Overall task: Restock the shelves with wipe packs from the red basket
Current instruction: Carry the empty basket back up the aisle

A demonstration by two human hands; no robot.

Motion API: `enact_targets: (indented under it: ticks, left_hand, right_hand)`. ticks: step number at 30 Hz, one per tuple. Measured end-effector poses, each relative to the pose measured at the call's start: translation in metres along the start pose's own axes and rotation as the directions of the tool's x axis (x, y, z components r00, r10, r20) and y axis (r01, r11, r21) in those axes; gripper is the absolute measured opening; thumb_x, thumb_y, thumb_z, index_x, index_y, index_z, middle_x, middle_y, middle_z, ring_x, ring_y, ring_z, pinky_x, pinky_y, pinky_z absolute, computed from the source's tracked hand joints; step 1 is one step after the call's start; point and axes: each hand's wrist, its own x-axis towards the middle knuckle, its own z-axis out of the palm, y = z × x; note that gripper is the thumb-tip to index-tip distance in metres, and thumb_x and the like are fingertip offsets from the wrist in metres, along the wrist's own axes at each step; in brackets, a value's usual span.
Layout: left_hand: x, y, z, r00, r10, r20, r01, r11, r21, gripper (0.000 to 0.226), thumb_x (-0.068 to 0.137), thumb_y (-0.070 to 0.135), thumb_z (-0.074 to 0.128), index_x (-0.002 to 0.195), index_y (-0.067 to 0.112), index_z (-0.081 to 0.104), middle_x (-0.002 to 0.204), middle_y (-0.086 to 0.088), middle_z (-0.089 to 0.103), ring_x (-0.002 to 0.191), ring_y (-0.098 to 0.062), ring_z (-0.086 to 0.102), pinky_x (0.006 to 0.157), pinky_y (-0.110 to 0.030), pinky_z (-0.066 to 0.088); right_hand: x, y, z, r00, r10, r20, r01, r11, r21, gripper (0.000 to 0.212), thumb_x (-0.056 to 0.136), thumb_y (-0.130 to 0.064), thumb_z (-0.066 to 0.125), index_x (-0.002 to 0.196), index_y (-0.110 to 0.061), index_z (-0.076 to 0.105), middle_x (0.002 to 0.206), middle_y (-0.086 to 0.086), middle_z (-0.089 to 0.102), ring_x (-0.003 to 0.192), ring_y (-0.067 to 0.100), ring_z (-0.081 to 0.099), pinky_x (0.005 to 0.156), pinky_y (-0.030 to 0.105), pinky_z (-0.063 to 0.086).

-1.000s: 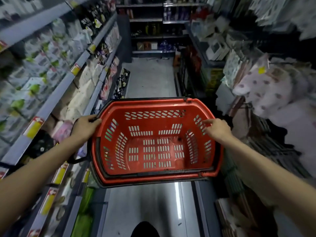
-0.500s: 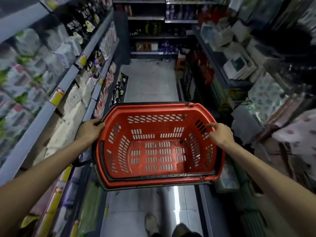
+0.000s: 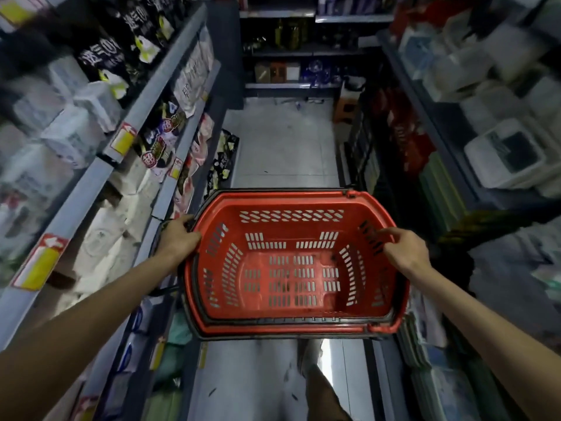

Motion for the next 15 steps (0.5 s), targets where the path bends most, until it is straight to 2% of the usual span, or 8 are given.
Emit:
enact_targets:
  ticks: [3,6,9,12,13,15]
  left_hand:
    - [0.06,0.01,0.027,0.999,-0.021,0.026,0.02,1.0,0.02,0.057,0.096,0.003,0.067,0.151,0.004,0.051,0.142,-0.018,0.061,0.124,-0.035,0.062,0.105,-0.042,0.05]
    - [0.114,0.016,0.058,0.997,-0.07,0.04,0.068,0.997,0.029,0.045,0.099,-0.002,0.061,0.144,0.0,0.055,0.13,-0.018,0.066,0.119,-0.037,0.064,0.094,-0.036,0.048]
    - [0.172,0.009,0.101,0.998,-0.039,0.058,0.037,0.998,0.043,0.041,0.102,0.0,0.06,0.143,-0.002,0.057,0.126,-0.026,0.068,0.117,-0.045,0.064,0.091,-0.036,0.045]
    - [0.227,-0.003,0.143,0.994,-0.08,0.072,0.078,0.996,0.03,0.046,0.106,0.011,0.058,0.151,0.007,0.047,0.117,-0.009,0.069,0.111,-0.03,0.06,0.085,-0.027,0.04]
    - [0.247,-0.014,0.158,0.994,-0.072,0.081,0.069,0.997,0.035,0.049,0.105,0.018,0.061,0.151,0.007,0.048,0.12,-0.009,0.068,0.113,-0.03,0.06,0.086,-0.029,0.041]
    - [0.291,-0.049,0.194,0.99,-0.1,0.099,0.094,0.993,0.067,0.064,0.096,0.032,0.065,0.151,0.004,0.049,0.131,-0.025,0.066,0.121,-0.043,0.062,0.1,-0.044,0.046]
  right_hand:
    - [0.075,-0.007,0.021,1.0,-0.004,0.006,0.003,0.999,0.035,0.04,0.081,-0.009,0.062,0.116,-0.024,0.075,0.112,0.01,0.075,0.103,0.033,0.068,0.09,0.04,0.055]
    - [0.141,-0.015,0.044,0.999,0.009,0.044,-0.01,0.999,0.037,0.029,0.082,-0.011,0.062,0.109,-0.018,0.066,0.098,0.013,0.069,0.083,0.03,0.059,0.077,0.034,0.045]
    - [0.201,-0.013,0.077,0.996,0.04,0.078,-0.044,0.998,0.053,0.026,0.082,-0.019,0.063,0.104,-0.018,0.049,0.098,0.012,0.058,0.083,0.027,0.051,0.078,0.034,0.039]
    - [0.258,0.003,0.121,0.991,0.084,0.102,-0.09,0.995,0.054,0.033,0.085,-0.007,0.066,0.113,-0.011,0.049,0.103,0.012,0.054,0.089,0.026,0.051,0.079,0.031,0.037]
    - [0.277,0.011,0.138,0.988,0.104,0.118,-0.11,0.993,0.049,0.034,0.086,-0.004,0.066,0.116,-0.008,0.05,0.102,0.01,0.054,0.09,0.025,0.053,0.077,0.027,0.038]
    - [0.313,0.028,0.178,0.975,0.163,0.153,-0.173,0.983,0.055,0.037,0.088,0.0,0.066,0.122,-0.007,0.053,0.105,0.008,0.058,0.091,0.024,0.057,0.067,0.019,0.042]
